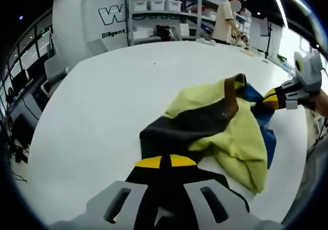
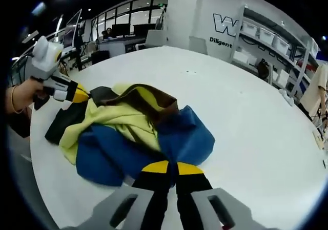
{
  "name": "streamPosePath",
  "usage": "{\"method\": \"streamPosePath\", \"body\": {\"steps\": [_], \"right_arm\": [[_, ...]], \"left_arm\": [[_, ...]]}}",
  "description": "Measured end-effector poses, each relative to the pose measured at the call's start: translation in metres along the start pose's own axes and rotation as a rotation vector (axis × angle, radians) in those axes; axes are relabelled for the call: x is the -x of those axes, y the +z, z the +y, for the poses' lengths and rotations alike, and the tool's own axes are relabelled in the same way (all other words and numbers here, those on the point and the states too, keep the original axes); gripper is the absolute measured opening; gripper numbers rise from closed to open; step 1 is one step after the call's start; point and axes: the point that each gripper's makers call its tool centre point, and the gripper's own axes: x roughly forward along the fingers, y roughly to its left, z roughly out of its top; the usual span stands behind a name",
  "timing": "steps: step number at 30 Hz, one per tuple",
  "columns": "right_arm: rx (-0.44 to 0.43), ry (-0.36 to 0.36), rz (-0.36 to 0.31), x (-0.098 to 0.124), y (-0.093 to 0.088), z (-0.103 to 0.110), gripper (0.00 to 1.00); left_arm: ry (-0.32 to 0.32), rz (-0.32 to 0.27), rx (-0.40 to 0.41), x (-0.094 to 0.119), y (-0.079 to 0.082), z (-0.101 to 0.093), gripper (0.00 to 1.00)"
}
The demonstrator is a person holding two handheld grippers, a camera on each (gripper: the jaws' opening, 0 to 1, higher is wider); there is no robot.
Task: Fold the garment on the visible template until the final outline fits inside the template.
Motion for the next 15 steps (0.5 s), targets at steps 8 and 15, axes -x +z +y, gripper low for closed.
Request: {"method": "streamPosePath", "body": {"steps": [8,15], "right_arm": [[0.016,-0.033,-0.018,0.012,0.008,-0.011,0.0],[-0.022,-0.069,-0.06,0.028,0.025,-0.03,0.0]], "left_arm": [[0.012,-0.018,0.028,0.008,0.006,0.008,0.0],[0.027,-0.061,0.06,0.021,0.018,0.017,0.0]]}}
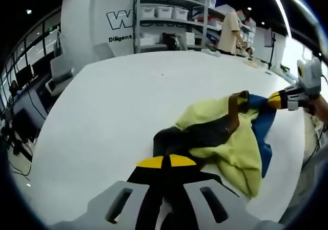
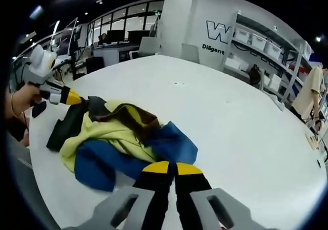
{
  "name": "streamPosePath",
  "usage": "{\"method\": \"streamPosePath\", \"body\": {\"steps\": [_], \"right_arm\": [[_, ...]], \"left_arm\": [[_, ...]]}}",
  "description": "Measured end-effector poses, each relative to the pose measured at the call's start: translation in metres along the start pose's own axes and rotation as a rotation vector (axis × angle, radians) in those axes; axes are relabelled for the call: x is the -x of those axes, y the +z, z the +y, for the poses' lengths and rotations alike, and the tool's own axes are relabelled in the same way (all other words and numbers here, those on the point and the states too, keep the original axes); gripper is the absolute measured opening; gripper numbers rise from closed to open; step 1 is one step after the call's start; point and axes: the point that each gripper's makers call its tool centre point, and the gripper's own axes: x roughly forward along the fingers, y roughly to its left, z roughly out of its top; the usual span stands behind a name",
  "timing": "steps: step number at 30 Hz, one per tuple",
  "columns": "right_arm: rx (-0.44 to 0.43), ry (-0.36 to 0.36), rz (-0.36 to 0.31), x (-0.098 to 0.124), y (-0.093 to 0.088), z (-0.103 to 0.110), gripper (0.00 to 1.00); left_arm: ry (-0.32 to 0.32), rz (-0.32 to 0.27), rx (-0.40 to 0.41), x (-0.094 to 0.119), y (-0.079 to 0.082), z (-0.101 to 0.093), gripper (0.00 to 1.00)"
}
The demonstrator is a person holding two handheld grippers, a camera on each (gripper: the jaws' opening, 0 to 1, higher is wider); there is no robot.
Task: Fold the garment on the visible template until the final outline fits inside the template.
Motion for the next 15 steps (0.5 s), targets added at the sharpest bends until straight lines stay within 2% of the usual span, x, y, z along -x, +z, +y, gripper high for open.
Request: {"method": "streamPosePath", "body": {"steps": [4,15], "right_arm": [[-0.013,-0.017,-0.009,0.006,0.008,-0.011,0.0],[0.029,-0.07,-0.008,0.016,0.023,-0.035,0.0]], "left_arm": [[0.008,-0.015,0.016,0.005,0.005,0.006,0.0],[0.038,-0.053,0.024,0.011,0.021,0.026,0.0]]}}
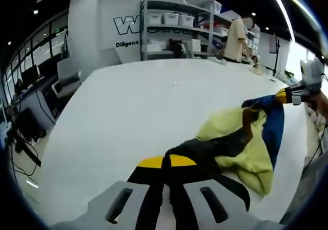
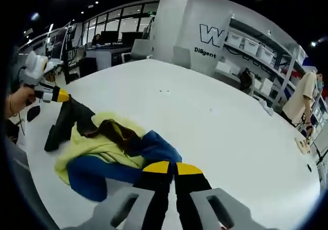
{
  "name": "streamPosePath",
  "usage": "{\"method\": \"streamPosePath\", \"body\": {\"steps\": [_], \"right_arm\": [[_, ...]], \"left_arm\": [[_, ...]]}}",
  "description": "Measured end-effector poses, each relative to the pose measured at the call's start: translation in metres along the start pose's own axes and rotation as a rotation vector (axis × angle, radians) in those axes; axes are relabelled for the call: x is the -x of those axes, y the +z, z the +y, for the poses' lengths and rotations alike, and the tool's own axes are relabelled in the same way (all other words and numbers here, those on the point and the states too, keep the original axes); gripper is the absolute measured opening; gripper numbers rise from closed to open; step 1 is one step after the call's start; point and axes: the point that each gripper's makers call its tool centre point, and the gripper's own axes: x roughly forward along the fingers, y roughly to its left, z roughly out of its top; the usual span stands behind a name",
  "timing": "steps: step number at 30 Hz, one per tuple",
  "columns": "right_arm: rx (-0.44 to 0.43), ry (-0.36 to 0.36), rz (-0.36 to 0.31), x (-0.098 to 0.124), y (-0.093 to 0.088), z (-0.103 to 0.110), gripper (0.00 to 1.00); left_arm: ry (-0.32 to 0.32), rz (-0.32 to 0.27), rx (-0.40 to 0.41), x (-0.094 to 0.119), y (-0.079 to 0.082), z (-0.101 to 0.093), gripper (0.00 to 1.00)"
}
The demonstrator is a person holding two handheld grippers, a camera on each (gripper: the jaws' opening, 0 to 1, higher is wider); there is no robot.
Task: Fold the garment on the visible template until the final outline fits inside the template.
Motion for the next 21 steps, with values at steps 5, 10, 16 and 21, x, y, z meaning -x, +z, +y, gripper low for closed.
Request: {"method": "streamPosePath", "body": {"steps": [5,10,16,21], "right_arm": [[0.006,-0.026,0.02,0.003,-0.002,-0.013,0.0],[0.022,-0.052,0.058,0.006,-0.01,-0.027,0.0],[0.033,-0.103,0.084,0.01,-0.016,-0.049,0.0],[0.028,-0.14,0.087,0.012,-0.017,-0.064,0.0]], "left_arm": [[0.012,-0.009,0.011,0.001,0.005,0.013,0.0],[0.0,0.001,0.008,-0.002,0.006,0.017,0.0],[-0.017,0.01,0.0,-0.006,0.008,0.02,0.0],[-0.029,0.017,-0.013,-0.01,0.012,0.023,0.0]]}}
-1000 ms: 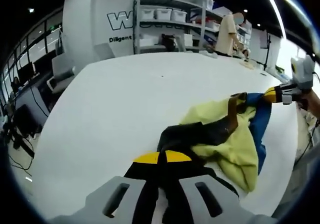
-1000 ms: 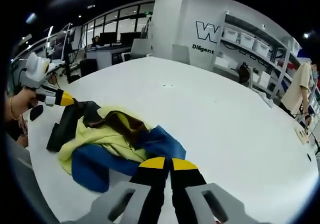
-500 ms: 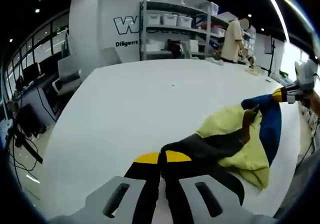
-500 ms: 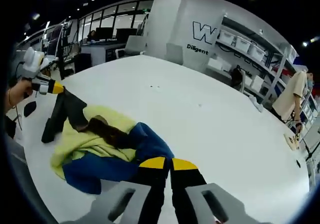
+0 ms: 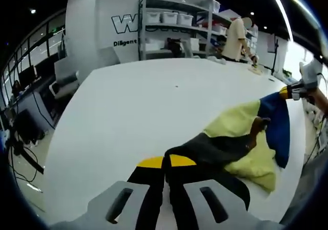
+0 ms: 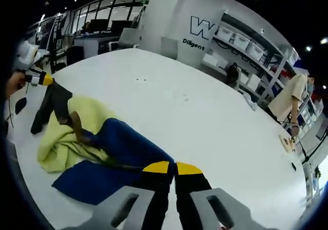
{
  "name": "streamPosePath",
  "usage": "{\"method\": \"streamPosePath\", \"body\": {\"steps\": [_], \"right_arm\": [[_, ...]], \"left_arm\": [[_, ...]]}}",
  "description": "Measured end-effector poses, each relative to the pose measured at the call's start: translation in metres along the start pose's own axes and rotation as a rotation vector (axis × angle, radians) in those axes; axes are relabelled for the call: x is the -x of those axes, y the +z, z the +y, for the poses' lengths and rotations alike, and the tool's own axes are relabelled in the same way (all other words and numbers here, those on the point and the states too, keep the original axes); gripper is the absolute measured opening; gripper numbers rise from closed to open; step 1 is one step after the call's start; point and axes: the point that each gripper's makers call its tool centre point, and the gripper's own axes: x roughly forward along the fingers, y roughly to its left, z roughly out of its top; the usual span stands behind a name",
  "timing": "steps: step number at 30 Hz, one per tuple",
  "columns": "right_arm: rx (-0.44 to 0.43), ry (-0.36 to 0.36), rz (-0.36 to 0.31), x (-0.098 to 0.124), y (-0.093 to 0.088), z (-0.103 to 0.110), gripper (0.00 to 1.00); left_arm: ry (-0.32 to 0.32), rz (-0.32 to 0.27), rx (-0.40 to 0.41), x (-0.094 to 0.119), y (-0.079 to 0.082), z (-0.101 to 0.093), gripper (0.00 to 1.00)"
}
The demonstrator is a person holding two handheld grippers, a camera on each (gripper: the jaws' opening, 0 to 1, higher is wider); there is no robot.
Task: Fold the garment on the visible template until the final outline fits inside the template.
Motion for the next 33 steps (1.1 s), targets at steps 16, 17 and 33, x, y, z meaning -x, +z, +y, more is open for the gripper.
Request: {"method": "streamPosePath", "body": {"steps": [16,17,33], "right_arm": [[-0.022,-0.078,-0.013,-0.027,0.017,-0.025,0.0],[-0.023,-0.082,-0.017,-0.03,0.019,-0.026,0.0],[-0.041,-0.106,0.048,-0.082,0.005,-0.034,0.0]], "left_arm": [[-0.039,0.004,0.053,-0.017,0.011,0.012,0.0],[-0.038,0.004,0.053,-0.019,0.013,0.013,0.0],[-0.017,0.022,0.077,-0.049,0.012,0.024,0.0]]}}
